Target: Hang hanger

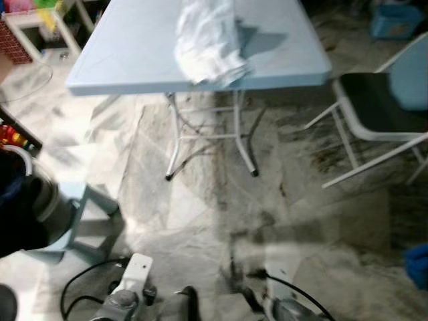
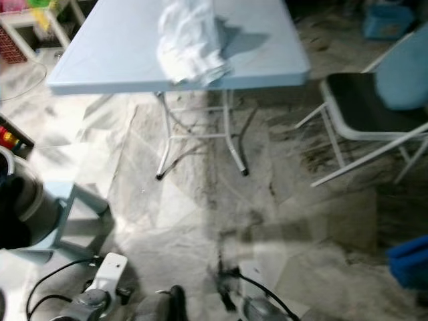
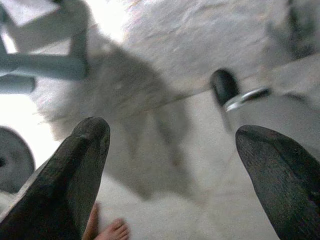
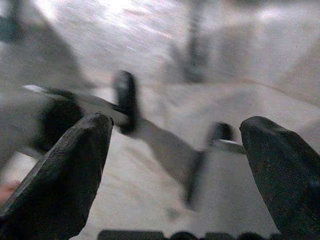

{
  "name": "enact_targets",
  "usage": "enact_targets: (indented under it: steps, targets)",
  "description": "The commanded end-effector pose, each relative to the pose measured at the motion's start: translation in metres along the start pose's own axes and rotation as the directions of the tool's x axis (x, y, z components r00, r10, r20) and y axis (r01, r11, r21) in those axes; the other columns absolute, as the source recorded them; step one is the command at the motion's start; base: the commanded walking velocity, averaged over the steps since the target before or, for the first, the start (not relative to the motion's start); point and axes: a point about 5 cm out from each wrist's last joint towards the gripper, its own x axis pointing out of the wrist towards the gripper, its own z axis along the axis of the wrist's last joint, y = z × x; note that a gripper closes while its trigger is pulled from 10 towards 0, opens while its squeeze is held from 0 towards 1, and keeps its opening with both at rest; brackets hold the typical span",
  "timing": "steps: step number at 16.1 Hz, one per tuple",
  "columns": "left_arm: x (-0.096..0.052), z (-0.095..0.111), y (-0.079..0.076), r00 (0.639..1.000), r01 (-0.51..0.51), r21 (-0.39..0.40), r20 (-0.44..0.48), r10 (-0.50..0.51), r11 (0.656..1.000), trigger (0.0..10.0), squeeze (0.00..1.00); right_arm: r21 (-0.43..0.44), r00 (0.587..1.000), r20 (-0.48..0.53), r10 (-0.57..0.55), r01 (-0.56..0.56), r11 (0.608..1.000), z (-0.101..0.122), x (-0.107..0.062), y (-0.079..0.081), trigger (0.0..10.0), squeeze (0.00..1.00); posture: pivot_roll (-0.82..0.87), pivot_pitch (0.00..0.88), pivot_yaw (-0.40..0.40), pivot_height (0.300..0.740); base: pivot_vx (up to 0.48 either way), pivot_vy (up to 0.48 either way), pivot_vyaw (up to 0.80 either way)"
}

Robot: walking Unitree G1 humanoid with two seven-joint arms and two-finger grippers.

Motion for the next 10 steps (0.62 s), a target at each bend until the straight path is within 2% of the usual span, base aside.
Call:
enact_targets:
  steps: [1,6,8,10]
  targets:
    - [-0.0004,-0.0043,0.0026,1.0,-0.002,0.019,-0.018,0.002,1.0,10.0,0.0,0.033,0.999,-0.035,-0.01,0.011,0.999,-0.0136,-0.0015,0.0005,10.0,0.0,-0.08,0.239,0.126,0.74,0.0,0.48,0.0]
    - [-0.0002,-0.0017,0.0036,1.0,-0.007,0.025,-0.007,0.008,1.0,10.0,0.0,0.032,0.999,-0.034,-0.004,0.005,0.999,-0.0116,-0.0011,0.0011,10.0,0.0,-0.07,0.209,0.117,0.74,0.0,0.48,0.0]
    - [-0.0002,-0.0011,0.0014,1.0,-0.011,0.004,0.0,0.011,1.0,10.0,0.0,0.0,0.999,-0.032,-0.015,0.015,1.0,-0.0107,-0.0014,-0.0018,10.0,0.0,-0.06,0.199,0.092,0.74,0.0,0.48,0.0]
    - [-0.0002,0.0012,0.0002,0.999,-0.023,0.023,0.025,0.022,0.999,10.0,0.0,-0.046,1.0,-0.002,-0.023,0.023,0.999,-0.0073,-0.0017,-0.0045,10.0,0.0,-0.06,0.196,0.075,0.74,0.0,0.48,0.0]
